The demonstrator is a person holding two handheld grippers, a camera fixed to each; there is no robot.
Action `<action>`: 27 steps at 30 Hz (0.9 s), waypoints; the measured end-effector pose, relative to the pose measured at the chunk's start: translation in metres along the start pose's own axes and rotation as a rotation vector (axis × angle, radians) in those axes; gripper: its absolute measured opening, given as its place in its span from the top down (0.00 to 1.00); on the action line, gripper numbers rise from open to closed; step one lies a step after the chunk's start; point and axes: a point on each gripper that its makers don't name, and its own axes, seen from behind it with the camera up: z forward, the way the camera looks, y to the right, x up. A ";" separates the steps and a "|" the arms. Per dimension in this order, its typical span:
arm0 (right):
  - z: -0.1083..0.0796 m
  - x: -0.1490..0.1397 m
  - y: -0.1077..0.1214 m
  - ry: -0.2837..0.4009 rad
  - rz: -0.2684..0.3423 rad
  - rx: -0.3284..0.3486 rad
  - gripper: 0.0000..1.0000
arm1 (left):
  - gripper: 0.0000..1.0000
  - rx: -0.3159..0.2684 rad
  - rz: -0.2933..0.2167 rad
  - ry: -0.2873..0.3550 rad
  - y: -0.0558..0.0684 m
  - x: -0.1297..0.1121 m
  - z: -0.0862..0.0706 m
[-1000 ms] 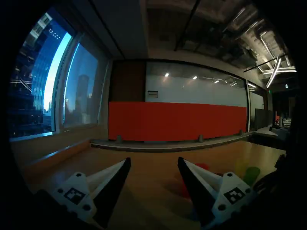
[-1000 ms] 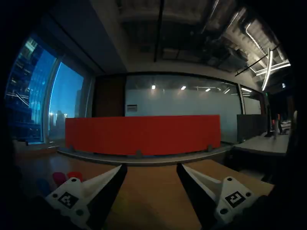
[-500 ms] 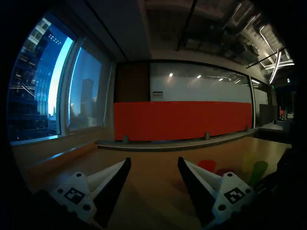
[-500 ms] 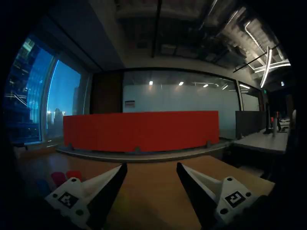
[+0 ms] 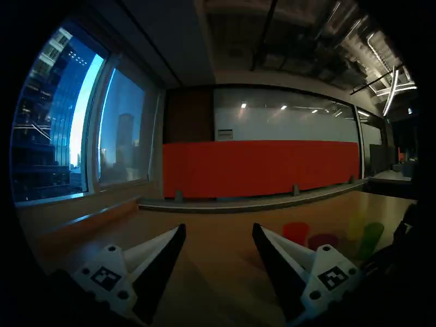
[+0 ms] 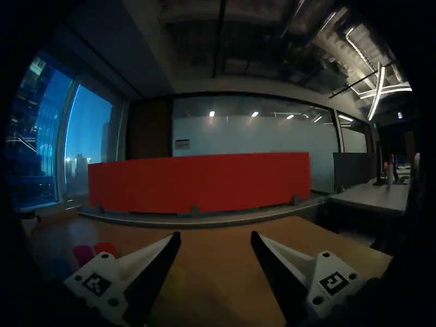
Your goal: Pour water
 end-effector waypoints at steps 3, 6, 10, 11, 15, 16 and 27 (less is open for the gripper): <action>0.000 -0.001 -0.001 -0.005 -0.004 0.000 0.01 | 0.10 -0.002 -0.004 -0.001 0.002 -0.004 0.001; 0.000 -0.001 0.001 -0.007 -0.004 -0.002 0.01 | 0.10 -0.002 -0.004 -0.006 0.003 -0.008 0.002; -0.002 -0.002 0.003 -0.010 -0.003 -0.004 0.01 | 0.10 -0.004 -0.007 -0.014 0.004 -0.015 0.004; -0.002 -0.003 0.003 -0.011 -0.002 -0.005 0.01 | 0.10 -0.005 -0.008 -0.015 0.005 -0.017 0.005; -0.004 -0.005 0.005 -0.017 -0.001 -0.006 0.00 | 0.10 -0.014 -0.015 -0.017 0.008 -0.023 0.007; -0.004 -0.005 0.006 -0.018 -0.001 -0.009 0.00 | 0.10 -0.013 -0.018 -0.019 0.008 -0.025 0.008; -0.004 -0.008 0.010 -0.025 0.002 -0.019 0.00 | 0.10 -0.012 -0.033 -0.028 0.009 -0.037 0.013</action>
